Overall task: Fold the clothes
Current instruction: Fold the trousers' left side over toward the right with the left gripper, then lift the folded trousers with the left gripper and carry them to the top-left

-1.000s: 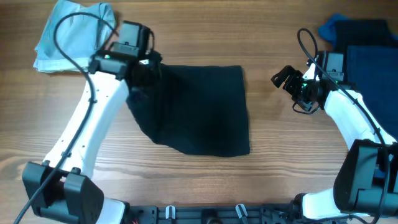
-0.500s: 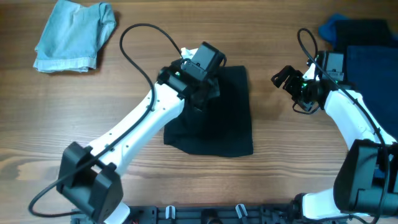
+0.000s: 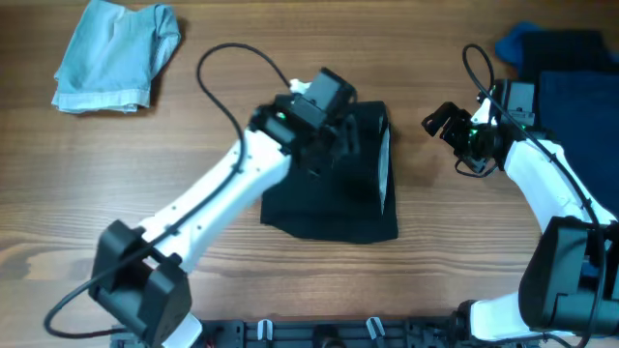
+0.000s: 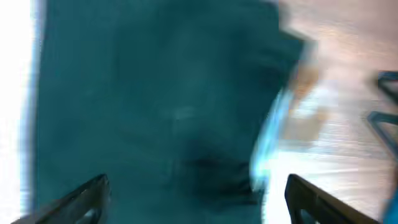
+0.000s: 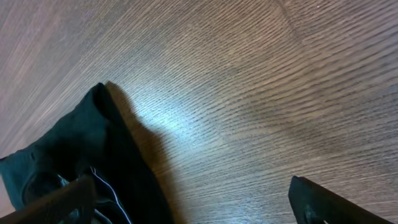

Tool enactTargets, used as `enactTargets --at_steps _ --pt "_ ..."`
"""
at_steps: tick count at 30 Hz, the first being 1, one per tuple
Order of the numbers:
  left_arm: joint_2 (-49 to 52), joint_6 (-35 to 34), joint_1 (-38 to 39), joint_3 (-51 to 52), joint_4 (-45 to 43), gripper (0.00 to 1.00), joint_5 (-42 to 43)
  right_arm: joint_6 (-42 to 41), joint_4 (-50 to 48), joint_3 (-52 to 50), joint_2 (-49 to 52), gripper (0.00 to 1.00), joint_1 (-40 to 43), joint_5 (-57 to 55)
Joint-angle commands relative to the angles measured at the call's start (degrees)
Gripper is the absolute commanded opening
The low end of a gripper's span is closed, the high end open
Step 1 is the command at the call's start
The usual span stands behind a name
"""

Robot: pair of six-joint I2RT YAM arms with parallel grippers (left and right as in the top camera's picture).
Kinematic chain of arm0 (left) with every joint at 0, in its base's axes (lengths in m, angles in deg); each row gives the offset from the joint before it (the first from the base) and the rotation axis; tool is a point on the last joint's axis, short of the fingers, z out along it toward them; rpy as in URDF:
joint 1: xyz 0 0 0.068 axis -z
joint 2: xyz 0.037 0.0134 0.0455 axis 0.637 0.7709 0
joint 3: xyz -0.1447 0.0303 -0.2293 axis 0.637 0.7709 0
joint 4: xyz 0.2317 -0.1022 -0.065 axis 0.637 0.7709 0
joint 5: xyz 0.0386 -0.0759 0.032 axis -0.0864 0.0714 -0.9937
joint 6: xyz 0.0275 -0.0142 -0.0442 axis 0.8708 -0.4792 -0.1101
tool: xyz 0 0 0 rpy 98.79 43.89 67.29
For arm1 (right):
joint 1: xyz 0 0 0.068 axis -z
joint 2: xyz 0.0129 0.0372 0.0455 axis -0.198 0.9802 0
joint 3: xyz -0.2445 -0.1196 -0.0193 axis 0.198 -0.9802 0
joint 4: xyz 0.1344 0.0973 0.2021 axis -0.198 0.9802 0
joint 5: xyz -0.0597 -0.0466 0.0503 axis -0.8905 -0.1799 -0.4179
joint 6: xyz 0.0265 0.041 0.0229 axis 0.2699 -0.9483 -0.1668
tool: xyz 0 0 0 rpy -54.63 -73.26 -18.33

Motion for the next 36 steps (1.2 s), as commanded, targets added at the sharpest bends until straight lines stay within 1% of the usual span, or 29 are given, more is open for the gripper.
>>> enactTargets --at_steps 1,2,3,5,6,8,13,15,17,20,21,24,25,26,27,29,30,31,34,36 --pt "-0.8 15.3 -10.7 -0.7 2.8 0.95 4.0 -0.4 -0.1 -0.4 0.1 1.0 0.0 0.5" --pt "-0.1 21.5 -14.6 -0.7 2.6 0.98 10.8 -0.4 -0.1 -0.4 0.1 1.0 0.0 0.5" --pt "0.6 25.2 -17.6 -0.7 2.6 1.0 14.4 -0.4 -0.1 -0.4 0.1 1.0 0.0 0.5" --pt "3.3 34.7 -24.5 -0.6 2.5 0.98 23.0 -0.4 -0.1 -0.4 0.1 1.0 0.0 0.5" --pt "5.8 38.4 -27.3 -0.6 2.4 0.98 30.4 -0.4 -0.1 -0.4 0.1 1.0 0.0 0.5" --pt "10.1 41.7 -29.2 -0.6 2.8 0.95 34.6 -0.4 -0.1 -0.4 0.1 1.0 0.0 0.5" --pt "19.7 42.6 -28.9 -0.6 3.1 0.96 34.8 -0.4 -0.1 -0.4 0.1 1.0 0.0 0.5" --pt "22.4 43.1 -28.9 -0.6 2.9 0.95 38.0 -0.4 -0.1 -0.4 0.1 1.0 0.0 0.5" --pt "23.6 43.0 -28.3 -0.4 2.6 0.96 38.4 -0.4 -0.1 -0.4 0.1 1.0 0.0 0.5" --pt "23.8 42.9 -25.0 2.3 -0.8 0.97 38.4 -0.4 -0.1 -0.4 0.1 1.0 0.0 0.5" --pt "24.0 41.7 -23.6 3.1 -2.4 0.97 38.7 -0.4 -0.1 -0.4 0.1 1.0 0.0 0.5" --pt "24.7 41.7 -20.9 3.1 -3.5 0.96 39.1 -0.4 -0.1 -0.4 0.1 1.0 0.0 0.5" --pt "25.0 41.7 -20.3 3.1 -3.8 0.93 39.1 -0.4 -0.1 -0.4 0.1 1.0 0.0 0.5" --pt "25.6 41.7 -20.2 3.1 -3.9 0.82 39.1 -0.4 -0.1 -0.4 0.1 1.0 0.0 0.5" --pt "25.8 41.7 -20.2 3.1 -4.1 0.69 39.1 -0.4 -0.1 -0.4 0.1 1.0 0.0 0.5" --pt "25.9 41.7 -20.2 3.1 -5.2 0.28 39.0 -0.4 -0.1 -0.4 0.1 1.0 0.0 0.5" --pt "25.9 41.7 -20.3 3.1 -5.9 0.14 39.0 -0.4 -0.1 -0.4 0.1 1.0 0.0 0.5" --pt "25.9 41.7 -20.4 3.1 -6.9 0.04 39.0 -0.3 -0.1 -0.4 0.1 1.0 0.0 0.5" --pt "25.9 40.4 -21.1 2.5 -8.9 0.04 39.0 -0.4 -0.1 -0.4 0.1 1.0 0.0 0.5" --pt "25.8 40.4 -23.0 -1.5 -8.3 0.04 35.2 -0.4 -0.1 -0.4 0.1 1.0 0.0 0.5"
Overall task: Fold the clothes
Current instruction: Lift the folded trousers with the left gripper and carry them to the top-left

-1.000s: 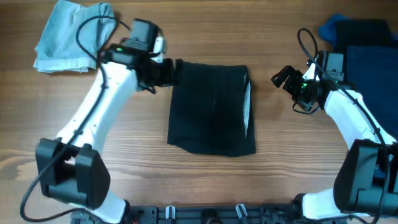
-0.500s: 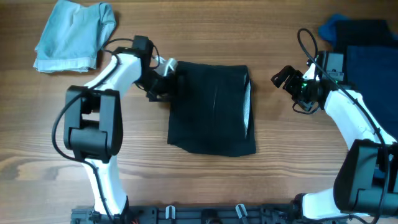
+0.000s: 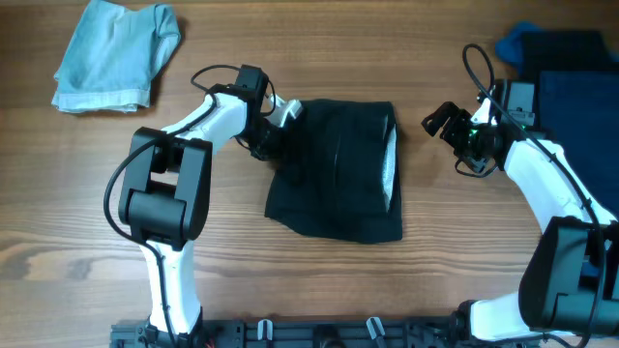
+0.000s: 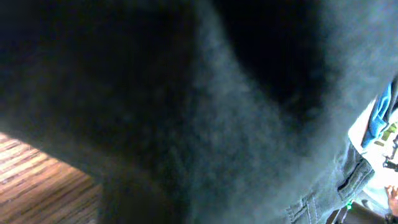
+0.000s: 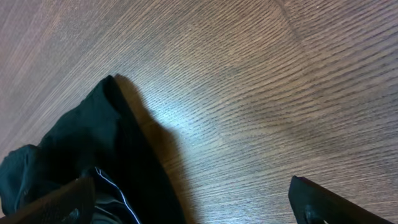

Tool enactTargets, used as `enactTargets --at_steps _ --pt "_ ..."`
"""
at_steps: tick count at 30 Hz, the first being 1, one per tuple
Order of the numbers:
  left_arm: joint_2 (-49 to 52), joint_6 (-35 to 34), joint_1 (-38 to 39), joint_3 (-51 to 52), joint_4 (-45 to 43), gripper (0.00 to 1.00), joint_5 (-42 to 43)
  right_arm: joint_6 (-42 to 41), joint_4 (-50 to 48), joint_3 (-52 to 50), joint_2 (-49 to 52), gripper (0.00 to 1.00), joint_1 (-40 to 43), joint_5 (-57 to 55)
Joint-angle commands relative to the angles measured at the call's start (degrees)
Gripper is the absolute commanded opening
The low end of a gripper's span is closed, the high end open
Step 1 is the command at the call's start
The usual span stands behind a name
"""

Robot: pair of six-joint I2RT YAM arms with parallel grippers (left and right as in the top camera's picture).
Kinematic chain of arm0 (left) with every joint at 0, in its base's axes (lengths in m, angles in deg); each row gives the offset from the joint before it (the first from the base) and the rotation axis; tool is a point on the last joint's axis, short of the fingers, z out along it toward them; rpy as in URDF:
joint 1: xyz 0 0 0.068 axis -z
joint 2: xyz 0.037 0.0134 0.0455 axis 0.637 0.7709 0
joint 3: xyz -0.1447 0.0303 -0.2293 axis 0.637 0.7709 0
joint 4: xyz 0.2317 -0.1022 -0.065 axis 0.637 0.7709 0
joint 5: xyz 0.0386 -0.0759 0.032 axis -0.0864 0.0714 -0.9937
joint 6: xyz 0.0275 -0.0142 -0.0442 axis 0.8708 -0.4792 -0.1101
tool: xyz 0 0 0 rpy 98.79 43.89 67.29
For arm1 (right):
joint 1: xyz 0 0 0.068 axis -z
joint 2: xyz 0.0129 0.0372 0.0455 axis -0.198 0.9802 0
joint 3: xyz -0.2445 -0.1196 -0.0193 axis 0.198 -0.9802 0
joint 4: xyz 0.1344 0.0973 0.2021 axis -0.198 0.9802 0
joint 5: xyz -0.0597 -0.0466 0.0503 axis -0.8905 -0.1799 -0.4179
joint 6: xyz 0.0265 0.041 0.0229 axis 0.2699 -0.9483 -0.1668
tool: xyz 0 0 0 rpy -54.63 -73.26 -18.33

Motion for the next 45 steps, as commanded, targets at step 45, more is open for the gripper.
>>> enactTargets --at_steps 45 --pt "0.6 2.5 -28.1 -31.8 -12.7 0.04 -30.6 -0.4 -0.1 -0.4 0.1 1.0 0.0 0.5"
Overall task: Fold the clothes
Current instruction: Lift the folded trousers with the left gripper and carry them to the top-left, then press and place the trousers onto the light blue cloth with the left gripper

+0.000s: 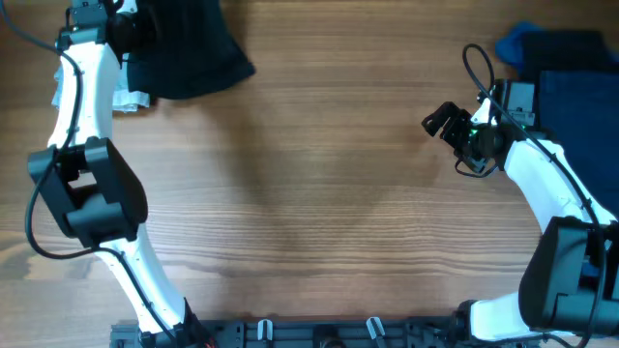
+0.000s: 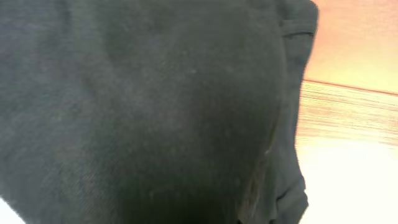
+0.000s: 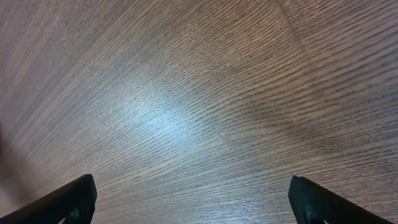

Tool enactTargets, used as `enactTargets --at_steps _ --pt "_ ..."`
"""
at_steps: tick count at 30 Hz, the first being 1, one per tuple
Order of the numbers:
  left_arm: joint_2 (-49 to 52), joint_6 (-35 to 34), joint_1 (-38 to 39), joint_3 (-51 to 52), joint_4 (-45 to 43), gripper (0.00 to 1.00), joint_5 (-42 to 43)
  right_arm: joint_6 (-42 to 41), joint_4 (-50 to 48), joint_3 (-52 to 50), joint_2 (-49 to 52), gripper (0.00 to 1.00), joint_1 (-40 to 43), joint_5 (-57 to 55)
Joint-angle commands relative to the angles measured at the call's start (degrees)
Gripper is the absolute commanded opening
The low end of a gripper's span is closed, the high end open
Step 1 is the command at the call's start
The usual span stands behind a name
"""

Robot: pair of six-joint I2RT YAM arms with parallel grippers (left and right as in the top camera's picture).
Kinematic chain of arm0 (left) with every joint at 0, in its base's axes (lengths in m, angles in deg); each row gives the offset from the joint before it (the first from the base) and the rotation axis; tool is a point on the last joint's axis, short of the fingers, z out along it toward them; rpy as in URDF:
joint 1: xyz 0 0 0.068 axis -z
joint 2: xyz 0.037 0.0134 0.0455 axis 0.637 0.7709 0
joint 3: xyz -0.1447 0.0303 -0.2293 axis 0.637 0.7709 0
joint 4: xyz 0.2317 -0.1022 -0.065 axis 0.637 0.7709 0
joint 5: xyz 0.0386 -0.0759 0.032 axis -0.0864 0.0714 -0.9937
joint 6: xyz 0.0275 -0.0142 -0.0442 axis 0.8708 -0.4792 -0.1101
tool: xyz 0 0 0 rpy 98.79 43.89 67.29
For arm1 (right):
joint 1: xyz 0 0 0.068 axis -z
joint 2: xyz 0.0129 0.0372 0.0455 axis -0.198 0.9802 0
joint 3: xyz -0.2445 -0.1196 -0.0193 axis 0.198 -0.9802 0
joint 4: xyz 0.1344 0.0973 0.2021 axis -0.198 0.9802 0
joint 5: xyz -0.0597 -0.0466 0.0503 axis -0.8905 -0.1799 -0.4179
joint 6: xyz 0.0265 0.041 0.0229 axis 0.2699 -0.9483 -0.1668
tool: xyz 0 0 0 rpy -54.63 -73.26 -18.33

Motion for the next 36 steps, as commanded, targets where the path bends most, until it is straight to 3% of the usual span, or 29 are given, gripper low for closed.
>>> enactTargets --at_steps 1,16,22,36 --pt "-0.1 1.8 -2.7 -2.2 -0.5 0.04 -5.0 -0.4 -0.1 -0.4 0.1 1.0 0.0 0.5" --pt "-0.1 2.4 -7.6 -2.2 -1.6 0.04 -5.8 -0.4 -0.1 -0.4 0.1 1.0 0.0 0.5" --pt "-0.1 5.2 -7.8 -2.2 -4.3 0.04 -15.8 -0.4 -0.1 -0.4 0.1 1.0 0.0 0.5" --pt "0.7 5.0 -10.6 -2.2 -9.4 0.1 -19.8 -0.4 -0.1 -0.4 0.1 1.0 0.0 0.5"
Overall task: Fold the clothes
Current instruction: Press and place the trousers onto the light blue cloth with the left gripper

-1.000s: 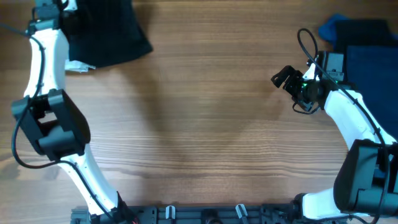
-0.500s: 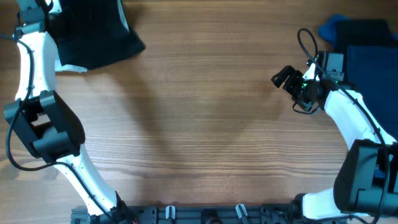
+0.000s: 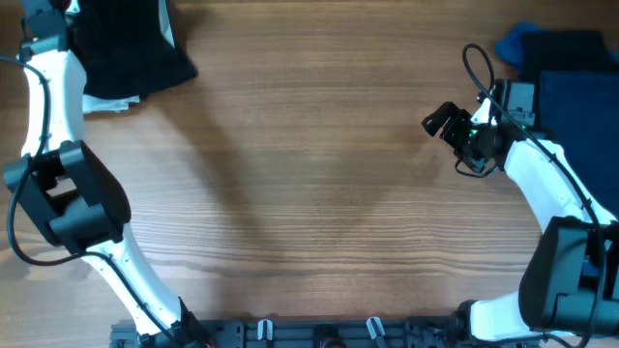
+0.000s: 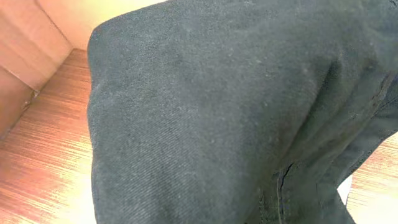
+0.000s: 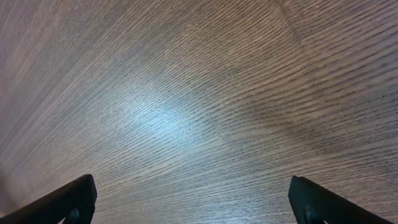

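A folded black garment [image 3: 126, 43] sits at the table's far left corner, partly over a light blue garment of which only a pale edge [image 3: 108, 101] shows. My left gripper [image 3: 60, 12] is at that corner against the black garment. Black fabric [image 4: 205, 118] fills the left wrist view and hides the fingers, which seem shut on it. My right gripper [image 3: 440, 121] hovers open over bare wood at the right, its fingertips [image 5: 71, 202] wide apart with nothing between them.
A pile of dark blue clothes [image 3: 571, 82] lies at the far right edge behind the right arm. The wooden table [image 3: 309, 193] stretches between the two arms. The right arm's cable loops above its wrist.
The left arm and the black garment have shifted further left at the far corner, and the garment now covers more of the light blue one. The right arm has not moved.
The black garment lay folded at the table's centre with my left gripper over it, then at its left edge. Later the garment was at the far left corner by the light blue one, and now sits further left on it. The right gripper stayed open throughout.
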Tool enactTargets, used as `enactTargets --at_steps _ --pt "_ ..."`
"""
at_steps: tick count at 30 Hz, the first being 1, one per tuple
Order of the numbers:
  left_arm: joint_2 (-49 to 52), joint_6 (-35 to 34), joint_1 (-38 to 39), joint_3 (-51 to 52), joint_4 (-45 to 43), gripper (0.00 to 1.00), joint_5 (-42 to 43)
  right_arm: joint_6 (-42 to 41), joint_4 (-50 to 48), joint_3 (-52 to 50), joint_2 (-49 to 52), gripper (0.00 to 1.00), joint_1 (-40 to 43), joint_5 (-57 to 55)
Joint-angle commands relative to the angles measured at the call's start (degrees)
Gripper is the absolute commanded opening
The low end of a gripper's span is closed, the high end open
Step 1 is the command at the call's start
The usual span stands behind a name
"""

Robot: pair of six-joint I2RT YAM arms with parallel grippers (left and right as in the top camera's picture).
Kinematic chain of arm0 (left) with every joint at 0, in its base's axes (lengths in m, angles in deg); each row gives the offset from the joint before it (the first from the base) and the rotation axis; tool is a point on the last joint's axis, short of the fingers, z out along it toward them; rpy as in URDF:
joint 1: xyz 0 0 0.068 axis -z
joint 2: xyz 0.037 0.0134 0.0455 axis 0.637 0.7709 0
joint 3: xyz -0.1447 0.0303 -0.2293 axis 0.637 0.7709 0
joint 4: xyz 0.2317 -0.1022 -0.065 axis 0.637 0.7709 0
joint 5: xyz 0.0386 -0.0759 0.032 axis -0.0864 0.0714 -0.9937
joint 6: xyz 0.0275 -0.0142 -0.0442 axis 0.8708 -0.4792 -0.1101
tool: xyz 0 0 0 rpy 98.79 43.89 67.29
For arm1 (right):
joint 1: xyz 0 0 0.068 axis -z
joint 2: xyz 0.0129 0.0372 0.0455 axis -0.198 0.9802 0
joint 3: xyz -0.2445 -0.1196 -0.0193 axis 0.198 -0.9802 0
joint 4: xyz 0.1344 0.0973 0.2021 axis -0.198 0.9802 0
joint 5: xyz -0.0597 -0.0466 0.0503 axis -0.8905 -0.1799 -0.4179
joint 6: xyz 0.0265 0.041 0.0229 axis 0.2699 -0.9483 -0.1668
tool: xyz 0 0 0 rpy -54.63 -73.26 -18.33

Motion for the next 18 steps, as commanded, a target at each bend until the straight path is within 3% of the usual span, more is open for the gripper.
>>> enactTargets --at_steps 1,3,5,7,9,13,15,16,18 --pt "0.6 0.2 -4.1 -2.2 -0.8 0.11 -2.9 -0.4 -0.1 -0.4 0.1 1.0 0.0 0.5" --pt "0.9 0.2 -5.9 -2.1 -0.2 0.22 -2.9 -0.4 -0.1 -0.4 0.1 1.0 0.0 0.5" --pt "1.1 0.2 -7.7 -2.1 1.0 0.23 -2.9 -0.3 -0.1 -0.4 0.1 1.0 0.0 0.5" --pt "1.2 0.2 -9.1 -2.1 1.6 0.31 -2.8 -0.4 -0.1 -0.4 0.1 1.0 0.0 0.5" --pt "1.2 0.2 -9.8 -2.1 1.9 0.55 -2.8 -0.4 -0.1 -0.4 0.1 1.0 0.0 0.5" --pt "-0.3 -1.6 -8.4 -2.1 5.4 0.68 -0.8 -0.4 -0.1 -0.4 0.1 1.0 0.0 0.5" --pt "-0.9 -4.8 -7.2 -2.1 6.2 0.54 6.4 -0.4 -0.1 -0.4 0.1 1.0 0.0 0.5" --pt "-0.9 -4.8 -6.6 -2.1 6.1 0.32 11.3 -0.4 -0.1 -0.4 0.1 1.0 0.0 0.5" --pt "0.0 -7.6 -5.7 -2.1 4.8 0.04 13.1 -0.4 -0.1 -0.4 0.1 1.0 0.0 0.5"
